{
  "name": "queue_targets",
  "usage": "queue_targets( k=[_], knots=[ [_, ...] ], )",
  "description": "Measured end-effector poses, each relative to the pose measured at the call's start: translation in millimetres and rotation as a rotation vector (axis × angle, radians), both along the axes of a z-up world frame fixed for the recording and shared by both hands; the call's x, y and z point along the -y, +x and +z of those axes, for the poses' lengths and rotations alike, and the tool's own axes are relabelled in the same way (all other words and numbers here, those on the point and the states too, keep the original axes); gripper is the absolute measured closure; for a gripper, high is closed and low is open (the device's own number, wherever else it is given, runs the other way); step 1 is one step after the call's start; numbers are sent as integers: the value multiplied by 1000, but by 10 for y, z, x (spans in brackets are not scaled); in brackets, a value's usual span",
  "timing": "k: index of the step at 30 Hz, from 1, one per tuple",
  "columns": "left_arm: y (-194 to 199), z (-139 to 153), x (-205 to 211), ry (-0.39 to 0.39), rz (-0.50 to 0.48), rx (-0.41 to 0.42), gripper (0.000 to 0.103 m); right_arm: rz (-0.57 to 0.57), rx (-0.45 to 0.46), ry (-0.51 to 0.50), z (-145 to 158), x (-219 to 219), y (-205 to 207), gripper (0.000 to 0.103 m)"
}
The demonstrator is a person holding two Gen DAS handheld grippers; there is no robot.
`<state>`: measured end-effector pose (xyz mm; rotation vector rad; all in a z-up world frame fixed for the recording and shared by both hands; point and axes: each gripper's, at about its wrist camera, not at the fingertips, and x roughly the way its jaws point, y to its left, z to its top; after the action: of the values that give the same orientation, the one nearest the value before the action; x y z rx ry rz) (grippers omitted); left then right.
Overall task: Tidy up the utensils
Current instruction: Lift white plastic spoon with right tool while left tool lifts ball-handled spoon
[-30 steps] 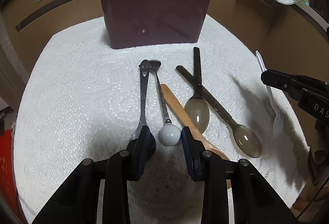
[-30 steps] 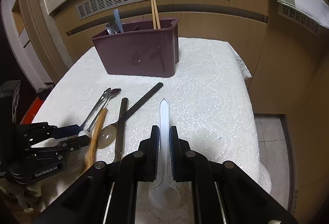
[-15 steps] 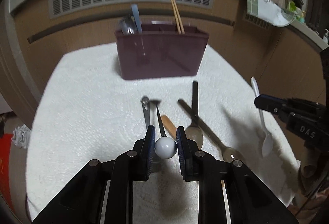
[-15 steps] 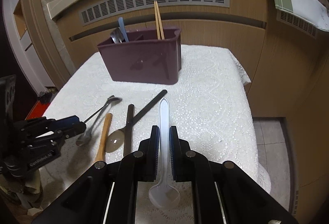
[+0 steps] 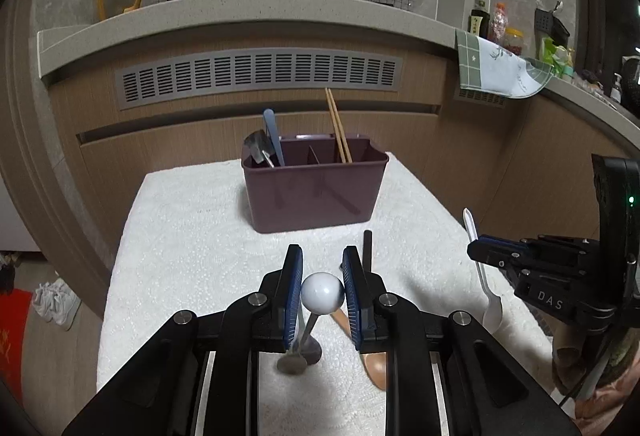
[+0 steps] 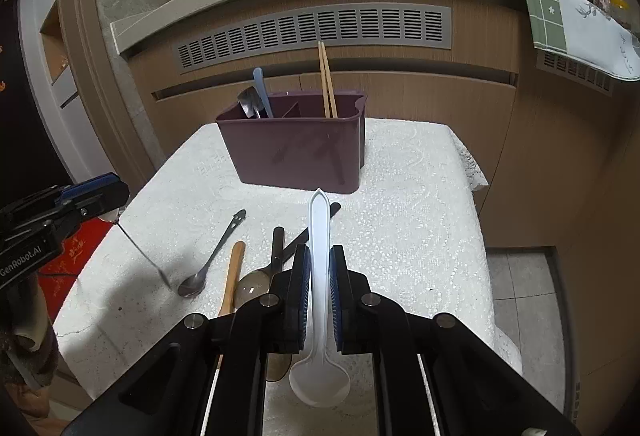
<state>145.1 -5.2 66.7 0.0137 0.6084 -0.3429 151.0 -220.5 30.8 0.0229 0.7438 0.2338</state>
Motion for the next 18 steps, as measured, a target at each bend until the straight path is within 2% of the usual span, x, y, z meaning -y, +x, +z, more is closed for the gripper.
queue_targets(
  k=[7, 10, 14, 18],
  knots=[
    [-25, 161, -58, -17, 3, 34, 84, 8, 25, 2, 96, -14, -36, 93],
    [17, 131, -84, -13, 13, 14, 84, 14, 25, 1, 97, -24, -41, 94],
    [189, -83, -18, -3, -60, -90, 82, 14, 14, -2, 67, -17, -25, 93],
    [430, -404, 239, 69, -183, -201, 68, 9, -7, 0, 16, -1, 5, 93]
  ],
)
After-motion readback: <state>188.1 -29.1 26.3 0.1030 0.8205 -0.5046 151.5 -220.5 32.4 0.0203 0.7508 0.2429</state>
